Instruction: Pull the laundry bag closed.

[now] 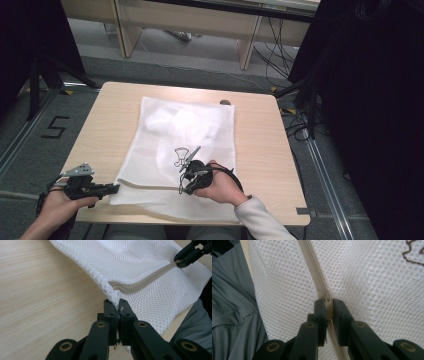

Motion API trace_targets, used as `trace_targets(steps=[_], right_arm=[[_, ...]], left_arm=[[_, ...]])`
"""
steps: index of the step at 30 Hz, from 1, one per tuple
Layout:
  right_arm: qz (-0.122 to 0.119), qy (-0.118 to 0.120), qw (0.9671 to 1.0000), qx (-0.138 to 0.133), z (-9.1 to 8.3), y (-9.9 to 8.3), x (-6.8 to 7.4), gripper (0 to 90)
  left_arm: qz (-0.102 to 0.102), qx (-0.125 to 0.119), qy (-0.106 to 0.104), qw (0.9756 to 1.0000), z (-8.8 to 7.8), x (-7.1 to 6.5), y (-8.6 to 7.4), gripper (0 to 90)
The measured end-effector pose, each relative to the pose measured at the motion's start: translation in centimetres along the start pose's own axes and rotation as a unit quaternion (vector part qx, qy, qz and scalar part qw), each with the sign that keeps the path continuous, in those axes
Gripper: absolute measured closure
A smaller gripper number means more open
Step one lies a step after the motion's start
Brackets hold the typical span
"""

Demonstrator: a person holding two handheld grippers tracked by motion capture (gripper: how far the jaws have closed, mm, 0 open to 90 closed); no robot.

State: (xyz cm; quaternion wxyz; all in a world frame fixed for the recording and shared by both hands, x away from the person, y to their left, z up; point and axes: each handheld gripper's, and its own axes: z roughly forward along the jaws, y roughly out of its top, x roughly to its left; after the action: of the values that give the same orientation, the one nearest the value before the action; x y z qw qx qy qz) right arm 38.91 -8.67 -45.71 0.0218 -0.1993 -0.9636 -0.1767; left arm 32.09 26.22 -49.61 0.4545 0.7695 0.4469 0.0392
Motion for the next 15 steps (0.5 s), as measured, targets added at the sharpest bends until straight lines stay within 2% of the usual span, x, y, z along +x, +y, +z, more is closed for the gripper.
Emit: trace_targets(steps=[1,4,15], right_arm=[[-0.004,0.001,1.0000,-0.002,0.02,-0.06,-0.09,82.4],[-0.009,0.000,1.0000,-0.001,-0.16,-0.22,-0.21,82.4],[-0.002,-0.001,1.0000,0.001,-0.30,-0.62,-0.25,82.4]], left_arm=[[0.001,0.008,-0.002,1.0000,-0.10,0.04,0.07,86.1],[0.001,0.009,-0.002,1.0000,-0.08,0.05,0.06,86.1],[0.001,0.009,-0.001,1.0000,-0.08,0.05,0.05,86.1]])
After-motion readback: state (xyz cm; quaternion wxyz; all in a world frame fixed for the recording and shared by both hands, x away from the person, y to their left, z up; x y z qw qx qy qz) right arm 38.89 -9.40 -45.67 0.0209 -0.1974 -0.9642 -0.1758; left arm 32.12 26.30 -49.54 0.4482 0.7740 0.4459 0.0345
